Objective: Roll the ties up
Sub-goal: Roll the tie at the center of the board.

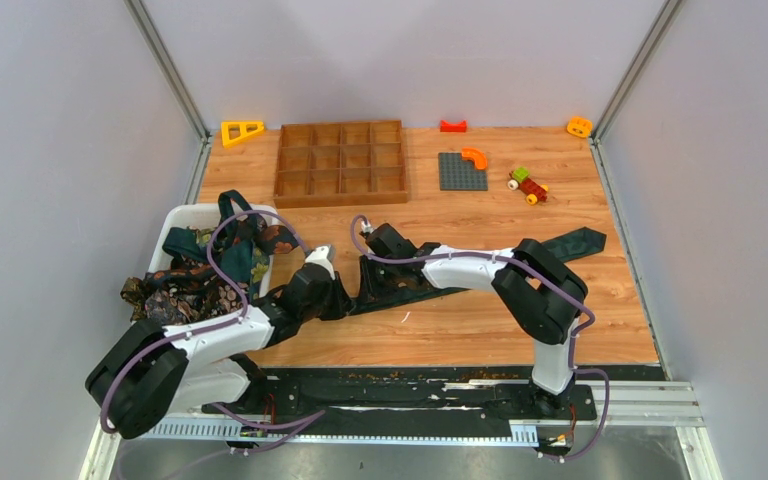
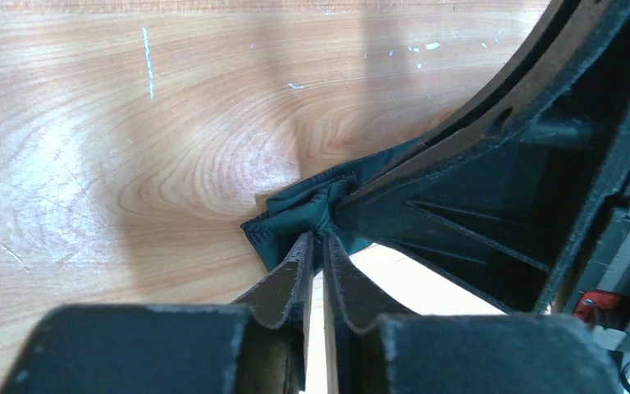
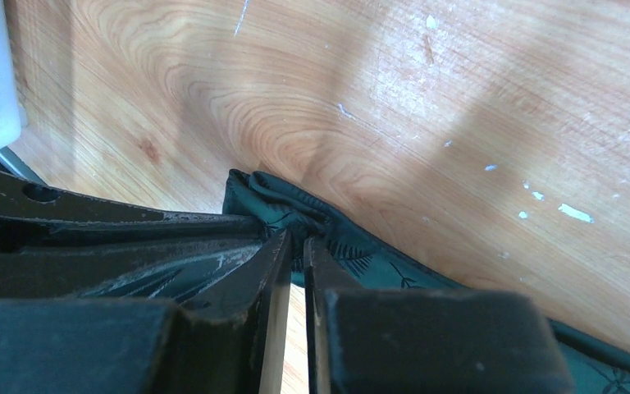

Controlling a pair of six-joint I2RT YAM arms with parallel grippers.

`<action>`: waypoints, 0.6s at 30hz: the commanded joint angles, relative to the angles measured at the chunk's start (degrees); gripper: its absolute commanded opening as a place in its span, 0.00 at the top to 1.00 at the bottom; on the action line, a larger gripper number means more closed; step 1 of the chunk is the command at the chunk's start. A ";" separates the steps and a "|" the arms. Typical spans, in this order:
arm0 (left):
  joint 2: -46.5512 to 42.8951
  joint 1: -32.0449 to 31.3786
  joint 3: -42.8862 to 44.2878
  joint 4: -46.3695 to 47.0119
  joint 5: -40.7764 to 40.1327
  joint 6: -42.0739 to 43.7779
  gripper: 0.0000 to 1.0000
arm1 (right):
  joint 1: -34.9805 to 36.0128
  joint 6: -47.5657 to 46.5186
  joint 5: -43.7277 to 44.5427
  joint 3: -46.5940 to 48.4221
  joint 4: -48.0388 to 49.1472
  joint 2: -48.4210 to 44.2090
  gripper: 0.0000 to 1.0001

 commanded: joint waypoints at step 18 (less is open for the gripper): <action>-13.50 1.15 -1.86 -11.56 -5.44 -7.82 0.56 | 0.32 -2.28 2.25 -4.21 2.19 1.61 0.93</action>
